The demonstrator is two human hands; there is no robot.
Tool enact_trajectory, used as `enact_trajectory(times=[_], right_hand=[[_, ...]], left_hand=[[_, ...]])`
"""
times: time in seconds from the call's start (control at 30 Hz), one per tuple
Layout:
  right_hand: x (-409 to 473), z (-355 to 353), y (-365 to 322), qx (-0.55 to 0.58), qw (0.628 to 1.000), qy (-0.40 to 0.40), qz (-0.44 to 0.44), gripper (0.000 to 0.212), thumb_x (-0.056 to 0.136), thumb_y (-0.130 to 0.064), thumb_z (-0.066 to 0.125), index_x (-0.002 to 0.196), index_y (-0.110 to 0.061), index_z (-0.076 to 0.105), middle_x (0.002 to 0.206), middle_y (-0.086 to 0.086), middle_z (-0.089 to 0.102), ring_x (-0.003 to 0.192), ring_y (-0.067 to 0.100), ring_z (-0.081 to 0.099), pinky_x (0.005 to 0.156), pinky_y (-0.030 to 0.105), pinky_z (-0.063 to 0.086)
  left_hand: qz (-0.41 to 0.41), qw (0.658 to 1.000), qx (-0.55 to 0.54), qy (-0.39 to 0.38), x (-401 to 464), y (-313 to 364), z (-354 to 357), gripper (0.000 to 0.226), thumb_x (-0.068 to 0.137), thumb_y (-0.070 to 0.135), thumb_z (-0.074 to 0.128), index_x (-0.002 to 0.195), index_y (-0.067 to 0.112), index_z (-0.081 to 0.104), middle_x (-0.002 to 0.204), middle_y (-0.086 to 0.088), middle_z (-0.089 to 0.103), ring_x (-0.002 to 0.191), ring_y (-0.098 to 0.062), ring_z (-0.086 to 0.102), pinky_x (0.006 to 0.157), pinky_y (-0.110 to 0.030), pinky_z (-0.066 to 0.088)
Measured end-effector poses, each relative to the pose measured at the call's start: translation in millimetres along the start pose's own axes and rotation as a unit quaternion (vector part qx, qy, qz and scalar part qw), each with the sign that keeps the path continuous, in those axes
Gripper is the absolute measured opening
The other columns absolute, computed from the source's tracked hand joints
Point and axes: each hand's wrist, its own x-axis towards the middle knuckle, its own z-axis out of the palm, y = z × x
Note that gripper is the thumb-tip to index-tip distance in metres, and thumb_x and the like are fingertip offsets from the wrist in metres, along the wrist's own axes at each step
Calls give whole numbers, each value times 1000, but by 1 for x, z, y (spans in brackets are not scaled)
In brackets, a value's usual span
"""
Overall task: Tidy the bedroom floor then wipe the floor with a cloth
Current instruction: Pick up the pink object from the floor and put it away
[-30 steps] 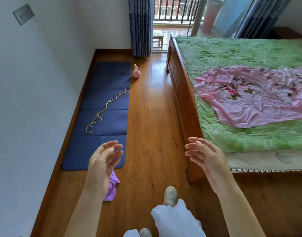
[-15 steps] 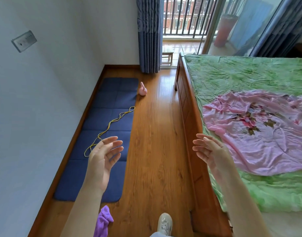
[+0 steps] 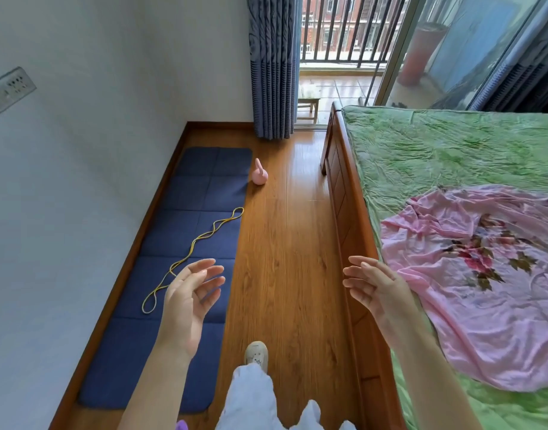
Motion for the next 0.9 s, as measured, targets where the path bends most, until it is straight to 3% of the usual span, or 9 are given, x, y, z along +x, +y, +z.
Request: enact_trajectory(times=[0.17,0.43,0.67,0.9], right_hand=[[74,45,-28,1,1000,9,-12,23,97,-11,44,94,-14,66,85,7,69,79,19,65,72,28,48],[173,108,-74,7,999,39,-30,21,97,-13,44,95,-14,65,88,7,68,82,20,65,74,28,48],[234,108,-90,16,996,92,-8,22,97,-12,45,94,-15,66,87,6,69,81,20,65,71,27,48],[326,95,-122,10,997,77,-4,22,97,-11,46,92,-16,67,80,2,70,74,16,66,68,26,47]], left_hand=[[-10,1000,-2,-9,92,32,20,22,97,11,41,96,16,62,95,-6,67,88,-19,63,76,-29,48],[-10,998,25,-51,227,89,54,22,97,10,40,95,16,62,91,-2,67,85,-15,63,73,-25,47],[-55,996,40,-63,294,89,89,22,97,10,41,97,15,63,92,-3,67,85,-15,64,73,-25,48],[-58,995,46,-63,360,89,154,23,98,10,40,98,15,63,93,-3,67,87,-15,64,75,-26,48]])
